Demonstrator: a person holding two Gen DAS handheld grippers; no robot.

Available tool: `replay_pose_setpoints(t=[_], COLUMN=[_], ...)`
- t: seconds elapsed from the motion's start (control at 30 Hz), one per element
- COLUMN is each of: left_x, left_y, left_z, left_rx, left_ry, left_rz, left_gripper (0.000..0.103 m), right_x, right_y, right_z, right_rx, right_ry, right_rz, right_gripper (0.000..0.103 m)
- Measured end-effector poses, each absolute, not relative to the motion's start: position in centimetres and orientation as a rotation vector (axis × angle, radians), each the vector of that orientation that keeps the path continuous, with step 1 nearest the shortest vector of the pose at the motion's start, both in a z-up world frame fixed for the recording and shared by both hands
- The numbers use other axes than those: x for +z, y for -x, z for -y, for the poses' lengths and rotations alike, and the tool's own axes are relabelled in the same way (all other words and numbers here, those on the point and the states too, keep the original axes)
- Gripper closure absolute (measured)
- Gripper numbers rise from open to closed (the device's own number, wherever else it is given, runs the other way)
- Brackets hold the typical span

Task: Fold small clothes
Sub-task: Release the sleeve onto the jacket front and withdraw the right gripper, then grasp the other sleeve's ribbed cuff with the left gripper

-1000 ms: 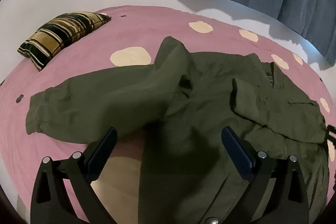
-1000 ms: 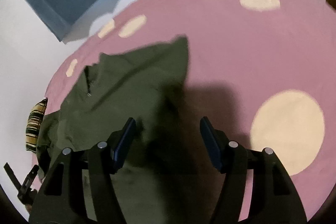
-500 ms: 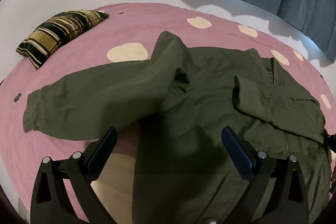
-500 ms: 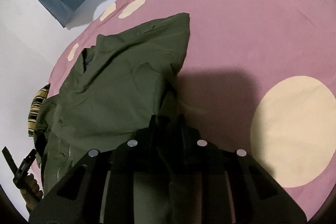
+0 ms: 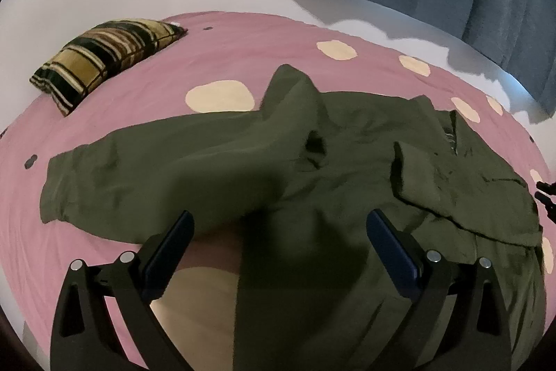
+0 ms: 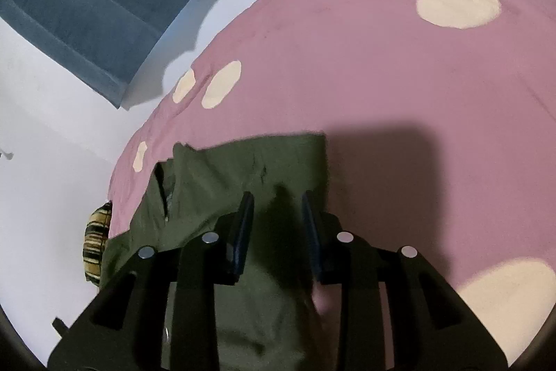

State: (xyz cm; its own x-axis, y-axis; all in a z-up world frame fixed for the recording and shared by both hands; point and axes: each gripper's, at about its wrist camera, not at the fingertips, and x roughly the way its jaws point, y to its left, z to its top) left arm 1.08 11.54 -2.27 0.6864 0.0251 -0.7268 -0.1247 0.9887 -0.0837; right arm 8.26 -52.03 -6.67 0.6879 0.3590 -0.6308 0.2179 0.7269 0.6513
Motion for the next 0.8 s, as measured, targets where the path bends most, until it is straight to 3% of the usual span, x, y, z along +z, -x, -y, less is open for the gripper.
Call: replay_pose_setpoints(t=[0.4, 0.67, 0.8], left_x=[-3.0, -2.5, -2.7], left_y=[-1.6, -0.2, 1.1], left_z=[-15.0, -17.0, -20.5], left_rx=[0.131, 0.127, 0.144], left_ry=[0.264, 0.292, 0.382], left_rz=[-0.859, -0.853, -0.859], left_gripper=[0.004, 0.004, 0.004], right_x=[-9.7, -5.8, -5.2], right_y=[-11.2, -6.6, -4.2], right_z=[51.1, 46.9, 43.6], right_rx=[0.067, 0.114, 0.189], right_ry=[-0.772, -0.675, -0.649], right_rz=[-0.927, -0.843, -0.841], right_gripper=[0.074, 0.046, 0.044])
